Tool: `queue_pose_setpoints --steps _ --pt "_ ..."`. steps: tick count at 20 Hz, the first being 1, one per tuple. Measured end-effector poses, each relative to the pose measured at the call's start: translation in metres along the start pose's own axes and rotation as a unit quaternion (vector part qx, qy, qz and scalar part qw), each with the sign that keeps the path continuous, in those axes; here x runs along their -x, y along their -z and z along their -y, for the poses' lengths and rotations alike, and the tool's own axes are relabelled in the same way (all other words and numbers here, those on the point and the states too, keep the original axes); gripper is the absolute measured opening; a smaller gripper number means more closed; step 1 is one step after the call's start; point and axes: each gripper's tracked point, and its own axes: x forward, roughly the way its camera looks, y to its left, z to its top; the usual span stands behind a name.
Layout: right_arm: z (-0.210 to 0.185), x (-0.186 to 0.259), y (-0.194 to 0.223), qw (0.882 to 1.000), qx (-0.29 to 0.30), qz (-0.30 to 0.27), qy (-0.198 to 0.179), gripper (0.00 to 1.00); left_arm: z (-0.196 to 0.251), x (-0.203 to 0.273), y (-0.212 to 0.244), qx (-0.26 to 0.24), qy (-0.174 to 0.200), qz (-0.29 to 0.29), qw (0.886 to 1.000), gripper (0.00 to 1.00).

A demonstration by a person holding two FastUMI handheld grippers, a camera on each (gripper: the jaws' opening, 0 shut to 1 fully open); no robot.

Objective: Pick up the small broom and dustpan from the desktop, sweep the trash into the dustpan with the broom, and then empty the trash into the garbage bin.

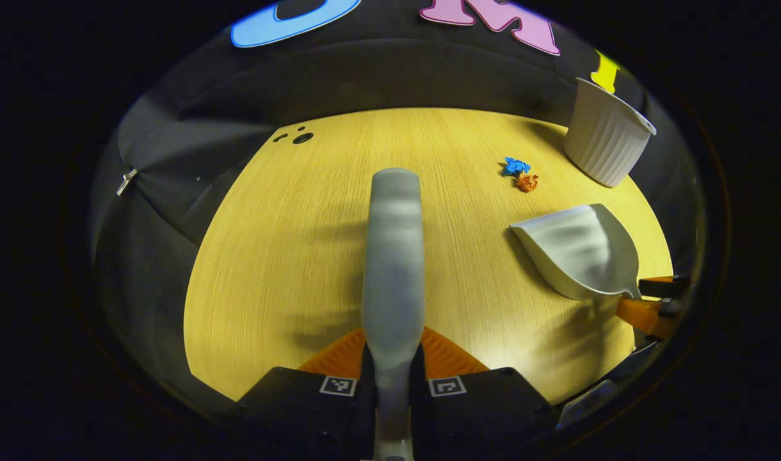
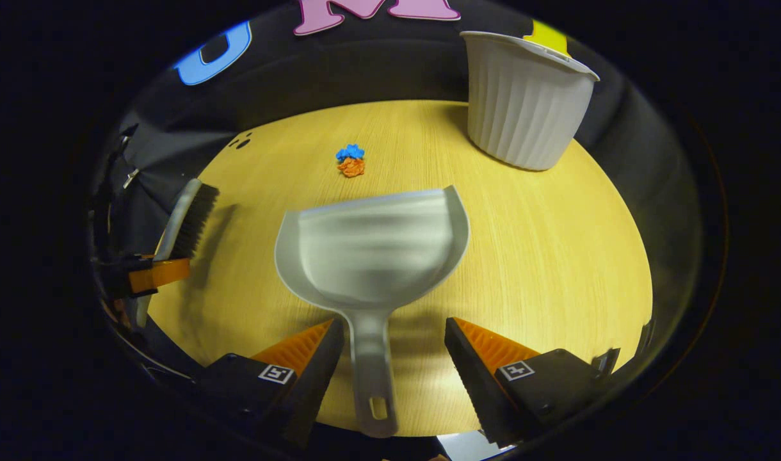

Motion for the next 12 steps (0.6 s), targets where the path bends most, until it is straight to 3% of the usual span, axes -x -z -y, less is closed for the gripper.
queue_pose_setpoints --steps 8,10,12 --pt "0.002 -0.033 0.004 0.998 -0.035 -0.038 0.028 0.97 -0.015 0.002 0.006 0.021 -0.018 -0.017 0.999 0.27" --pt "0.009 -0.034 -0.001 0.998 -0.039 -0.038 0.044 0.86 -0.014 -0.001 0.007 0.029 -0.017 -0.023 0.999 0.27" --pt "0.015 -0.035 0.000 0.997 -0.028 -0.047 0.056 0.65 -0.010 -0.003 0.008 0.035 -0.015 -0.027 0.999 0.27"
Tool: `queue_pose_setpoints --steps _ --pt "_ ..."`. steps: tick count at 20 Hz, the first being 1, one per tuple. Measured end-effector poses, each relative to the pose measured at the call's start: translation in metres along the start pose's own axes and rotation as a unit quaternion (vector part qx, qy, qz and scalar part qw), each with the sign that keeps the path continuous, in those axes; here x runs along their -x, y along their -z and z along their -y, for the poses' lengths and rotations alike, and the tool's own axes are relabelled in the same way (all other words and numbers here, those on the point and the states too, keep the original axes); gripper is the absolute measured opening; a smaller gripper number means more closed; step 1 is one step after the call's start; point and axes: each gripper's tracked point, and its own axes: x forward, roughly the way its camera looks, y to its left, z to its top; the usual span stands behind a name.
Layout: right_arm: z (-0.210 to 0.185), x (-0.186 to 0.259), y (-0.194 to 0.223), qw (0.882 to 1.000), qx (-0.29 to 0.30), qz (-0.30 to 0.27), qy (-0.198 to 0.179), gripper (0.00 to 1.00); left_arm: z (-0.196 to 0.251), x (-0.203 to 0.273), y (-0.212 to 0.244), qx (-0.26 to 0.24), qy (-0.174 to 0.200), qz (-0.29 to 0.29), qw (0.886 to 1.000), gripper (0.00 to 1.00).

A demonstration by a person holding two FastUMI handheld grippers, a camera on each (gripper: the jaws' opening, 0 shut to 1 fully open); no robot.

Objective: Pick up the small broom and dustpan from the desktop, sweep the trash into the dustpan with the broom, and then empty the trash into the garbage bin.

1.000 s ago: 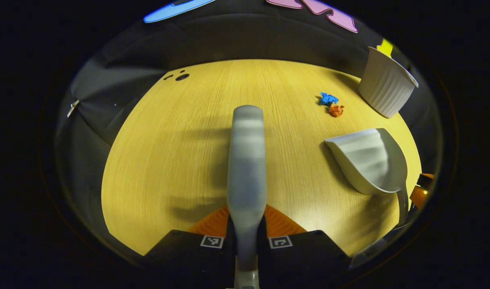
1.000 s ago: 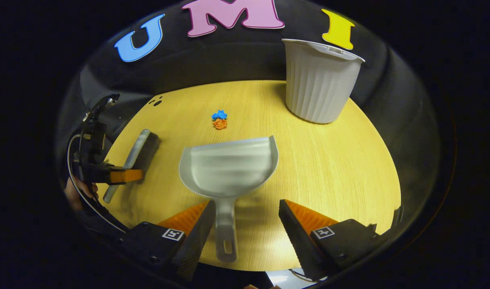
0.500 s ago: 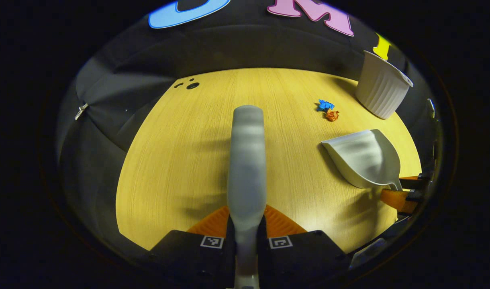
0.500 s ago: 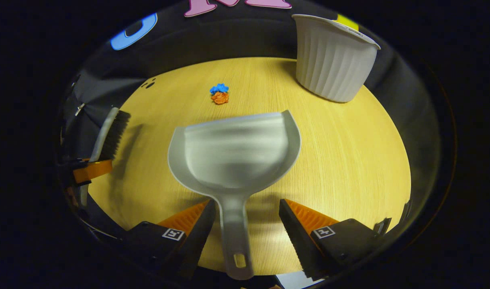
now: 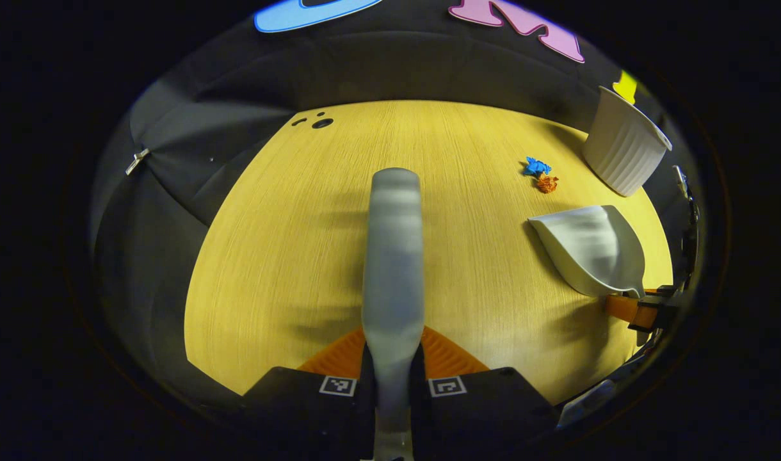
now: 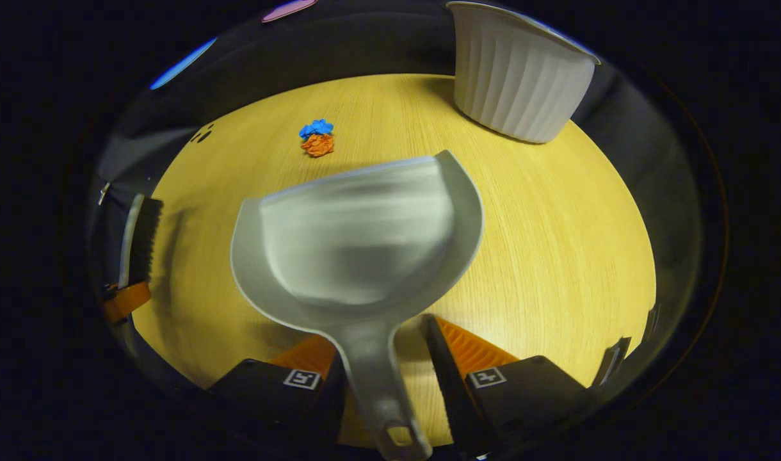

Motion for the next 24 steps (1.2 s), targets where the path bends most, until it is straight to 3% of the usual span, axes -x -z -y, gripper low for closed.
queue_pose_setpoints --steps 3,6,9,10,14,15,21,22,24 --pt "-0.004 -0.002 -0.002 0.999 0.027 0.005 -0.016 0.49 0.004 -0.003 -0.001 0.006 0.002 -0.004 1.000 0.25" --pt "-0.013 0.001 -0.002 0.997 0.057 0.008 -0.057 0.41 0.014 -0.011 -0.005 0.005 0.008 -0.006 1.000 0.27" --pt "-0.012 0.002 -0.001 0.995 0.047 -0.004 -0.084 0.33 0.026 -0.019 -0.011 -0.010 0.018 -0.012 1.000 0.27" --pt "-0.011 0.002 0.000 0.995 0.042 -0.007 -0.089 0.38 0.030 -0.022 -0.015 -0.019 0.021 -0.014 0.999 0.25" --pt "0.000 0.004 0.003 0.994 0.053 -0.007 -0.096 0.37 0.047 -0.041 -0.047 -0.050 0.041 -0.001 0.998 0.29" --pt "0.002 0.005 0.000 0.994 0.056 -0.004 -0.098 0.37 0.051 -0.047 -0.056 -0.061 0.042 -0.002 0.997 0.25" --pt "0.017 0.018 -0.015 0.990 0.099 0.019 -0.099 0.37 0.083 -0.089 -0.114 -0.147 0.059 -0.001 0.987 0.25" --pt "0.021 0.019 -0.015 0.989 0.106 0.020 -0.100 0.42 0.086 -0.096 -0.129 -0.163 0.057 0.008 0.985 0.27" --pt "0.029 0.020 -0.013 0.987 0.123 0.021 -0.101 0.37 0.093 -0.110 -0.151 -0.196 0.052 0.012 0.979 0.25"
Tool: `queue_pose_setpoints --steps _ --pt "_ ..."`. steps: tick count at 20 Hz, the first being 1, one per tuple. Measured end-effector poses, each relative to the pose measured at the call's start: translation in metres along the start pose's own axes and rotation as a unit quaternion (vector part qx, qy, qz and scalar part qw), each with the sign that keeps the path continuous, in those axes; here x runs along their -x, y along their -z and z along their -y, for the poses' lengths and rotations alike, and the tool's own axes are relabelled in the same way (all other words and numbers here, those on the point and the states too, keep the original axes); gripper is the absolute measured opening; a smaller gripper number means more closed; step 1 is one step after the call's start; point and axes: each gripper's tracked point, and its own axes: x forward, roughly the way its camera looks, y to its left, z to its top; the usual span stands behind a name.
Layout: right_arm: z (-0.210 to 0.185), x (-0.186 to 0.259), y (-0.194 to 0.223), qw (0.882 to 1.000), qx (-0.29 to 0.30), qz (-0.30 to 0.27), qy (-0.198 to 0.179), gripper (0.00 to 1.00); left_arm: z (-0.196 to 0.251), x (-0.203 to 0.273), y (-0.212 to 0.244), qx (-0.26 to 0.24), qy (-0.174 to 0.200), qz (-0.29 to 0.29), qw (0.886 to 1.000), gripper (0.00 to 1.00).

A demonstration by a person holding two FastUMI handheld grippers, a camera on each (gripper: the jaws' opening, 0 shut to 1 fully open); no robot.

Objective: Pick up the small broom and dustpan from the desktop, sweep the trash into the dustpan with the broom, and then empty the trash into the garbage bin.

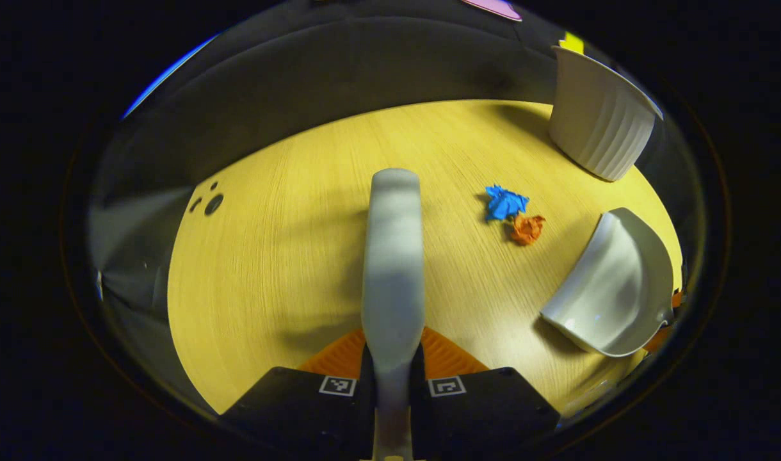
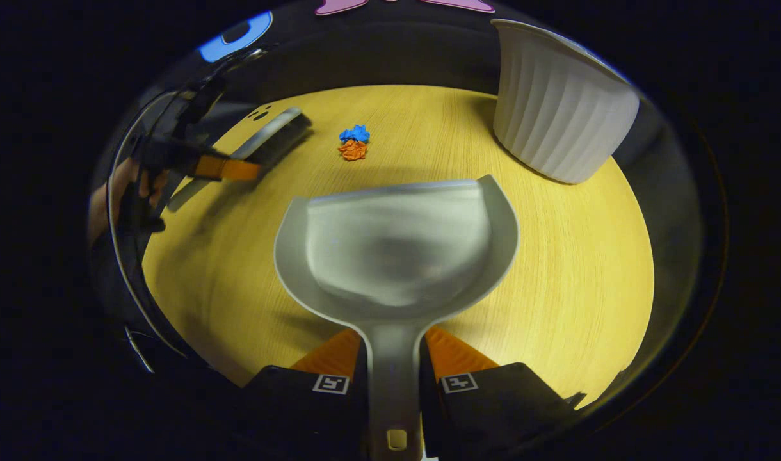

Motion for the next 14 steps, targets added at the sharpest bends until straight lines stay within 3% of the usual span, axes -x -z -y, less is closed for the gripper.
queue_pose_setpoints --steps 6,10,14 --pt "0.012 0.005 0.009 1.000 0.018 -0.010 -0.016 0.37 0.004 -0.035 -0.053 -0.140 -0.007 0.005 0.990 0.27" --pt "0.016 0.004 0.011 0.999 0.032 -0.012 -0.016 0.37 0.031 -0.043 -0.067 -0.204 0.028 -0.001 0.979 0.27" --pt "0.019 0.002 0.012 0.998 0.053 -0.013 -0.018 0.37 0.072 -0.038 -0.058 -0.229 0.091 -0.007 0.969 0.27"
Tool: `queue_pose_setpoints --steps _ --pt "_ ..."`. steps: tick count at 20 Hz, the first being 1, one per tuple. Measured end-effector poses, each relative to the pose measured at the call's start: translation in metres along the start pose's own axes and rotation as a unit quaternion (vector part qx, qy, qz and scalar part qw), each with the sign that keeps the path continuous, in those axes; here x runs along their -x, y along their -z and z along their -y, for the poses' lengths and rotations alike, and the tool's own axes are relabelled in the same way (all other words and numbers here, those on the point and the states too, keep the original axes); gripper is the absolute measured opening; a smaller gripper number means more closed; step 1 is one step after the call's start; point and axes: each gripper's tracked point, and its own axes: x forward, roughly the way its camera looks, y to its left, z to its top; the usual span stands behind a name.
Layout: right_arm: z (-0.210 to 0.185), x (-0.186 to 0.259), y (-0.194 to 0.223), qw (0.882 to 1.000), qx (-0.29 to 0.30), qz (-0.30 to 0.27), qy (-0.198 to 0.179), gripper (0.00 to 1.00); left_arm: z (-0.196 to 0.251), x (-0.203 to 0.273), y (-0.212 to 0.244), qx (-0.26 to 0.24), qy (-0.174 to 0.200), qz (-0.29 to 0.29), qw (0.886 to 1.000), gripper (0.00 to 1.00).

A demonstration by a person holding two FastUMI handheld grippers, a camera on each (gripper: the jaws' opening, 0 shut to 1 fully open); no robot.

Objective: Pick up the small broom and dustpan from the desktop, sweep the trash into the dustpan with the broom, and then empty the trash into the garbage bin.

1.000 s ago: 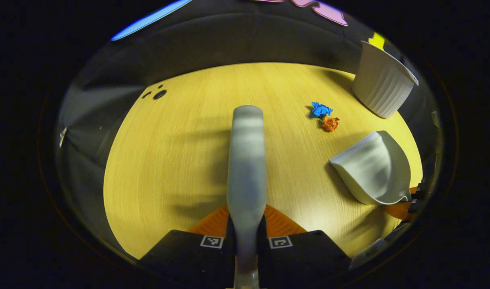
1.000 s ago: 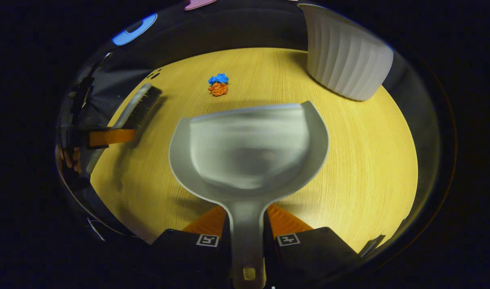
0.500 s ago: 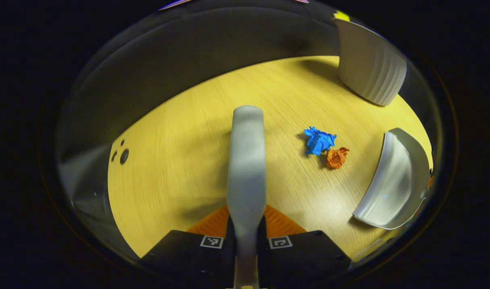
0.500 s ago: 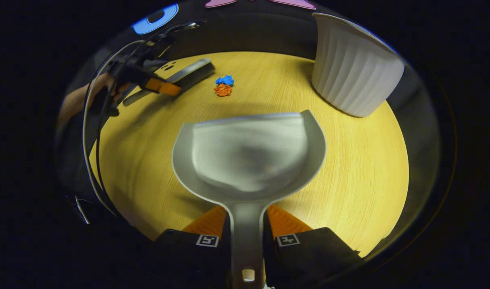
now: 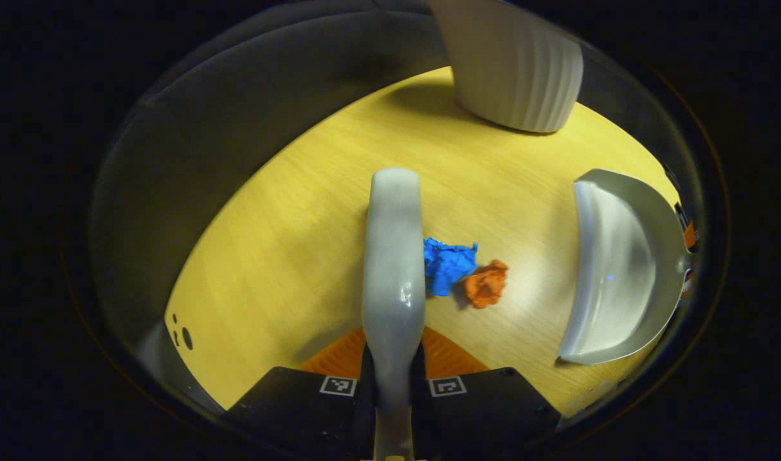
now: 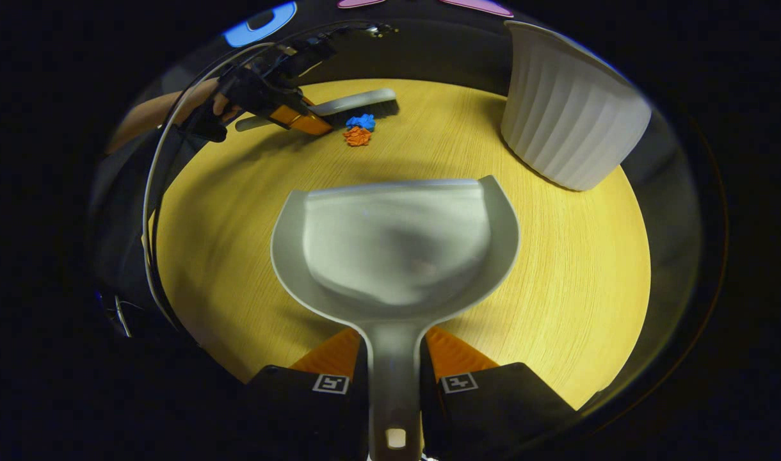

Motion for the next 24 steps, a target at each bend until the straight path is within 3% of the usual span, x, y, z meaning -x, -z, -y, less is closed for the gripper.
queue_pose_setpoints --steps 3,8,14,16,18,21,24 --pt "0.001 -0.001 0.004 1.000 0.014 -0.006 0.000 0.37 0.017 0.002 0.001 -0.025 0.026 -0.004 0.999 0.27" --pt "-0.005 -0.004 0.012 1.000 0.029 -0.010 0.000 0.37 0.076 0.020 0.010 0.004 0.115 -0.037 0.993 0.27" --pt "-0.003 -0.006 0.019 0.999 0.051 0.009 -0.006 0.37 0.142 0.058 0.021 -0.012 0.208 -0.074 0.975 0.26" --pt "-0.002 -0.010 0.018 0.998 0.052 0.016 -0.007 0.32 0.145 0.066 0.026 -0.009 0.206 -0.073 0.976 0.27" --pt "-0.003 -0.009 0.015 0.998 0.049 0.027 -0.005 0.37 0.137 0.072 0.031 0.015 0.185 -0.061 0.981 0.27" --pt "0.002 -0.007 0.016 0.998 0.049 0.032 0.002 0.37 0.137 0.088 0.037 0.096 0.170 -0.019 0.981 0.29" --pt "-0.001 0.003 0.014 0.998 0.049 0.034 0.018 0.37 0.121 0.102 0.056 0.155 0.132 0.024 0.979 0.27"
